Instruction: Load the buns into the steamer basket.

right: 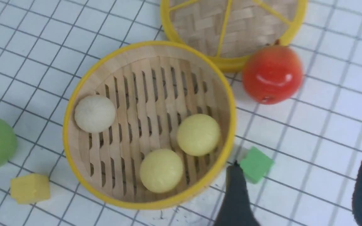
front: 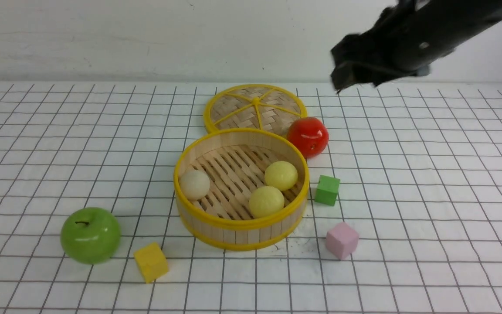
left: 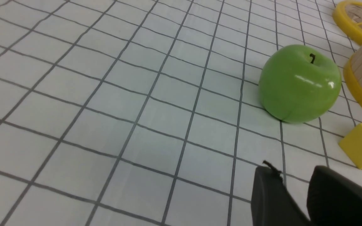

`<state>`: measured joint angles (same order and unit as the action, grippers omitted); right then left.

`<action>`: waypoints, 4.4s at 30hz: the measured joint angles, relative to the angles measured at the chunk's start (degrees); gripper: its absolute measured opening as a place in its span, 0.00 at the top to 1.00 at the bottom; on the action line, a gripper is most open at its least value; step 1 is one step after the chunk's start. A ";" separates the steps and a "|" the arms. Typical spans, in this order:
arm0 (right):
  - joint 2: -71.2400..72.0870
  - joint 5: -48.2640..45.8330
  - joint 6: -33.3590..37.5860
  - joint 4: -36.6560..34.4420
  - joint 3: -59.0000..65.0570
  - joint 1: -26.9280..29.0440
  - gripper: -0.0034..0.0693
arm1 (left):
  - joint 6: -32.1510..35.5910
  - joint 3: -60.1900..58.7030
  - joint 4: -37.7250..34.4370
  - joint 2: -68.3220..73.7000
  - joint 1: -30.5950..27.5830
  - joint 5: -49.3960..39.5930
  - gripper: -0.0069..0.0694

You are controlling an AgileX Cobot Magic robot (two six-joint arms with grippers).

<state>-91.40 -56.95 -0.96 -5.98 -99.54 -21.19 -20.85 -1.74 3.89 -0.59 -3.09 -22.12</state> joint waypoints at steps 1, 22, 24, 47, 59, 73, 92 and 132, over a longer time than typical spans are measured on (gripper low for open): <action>2.42 -1.46 -0.56 0.97 0.00 0.00 0.34 | 0.00 0.00 0.00 0.00 0.00 0.00 0.67; 53.11 3.89 -6.14 6.35 50.13 0.00 0.98 | 0.00 0.00 0.00 0.00 0.00 0.00 0.64; 54.86 4.33 -6.14 6.35 54.29 0.00 0.98 | 0.00 0.00 0.00 0.00 0.00 0.00 0.64; 63.03 4.85 -6.12 6.91 61.33 9.68 0.96 | 0.00 0.00 0.00 0.00 0.00 0.00 0.61; 83.12 28.54 -6.12 10.59 88.27 22.88 0.94 | 0.00 0.00 0.00 0.00 0.00 0.00 0.60; 92.02 34.03 -6.12 10.83 100.44 23.95 0.92 | 0.00 0.00 0.00 0.00 0.00 0.01 0.60; 92.02 34.44 -6.12 10.83 100.51 23.95 0.89 | 0.00 0.00 0.00 0.00 0.00 0.01 0.60; 92.02 34.52 -6.12 10.93 100.53 23.95 0.82 | 0.00 0.00 0.00 0.00 7.04 0.01 0.60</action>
<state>0.62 -22.43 -7.08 4.95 0.98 2.76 -20.85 -1.74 3.89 -0.59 3.94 -22.10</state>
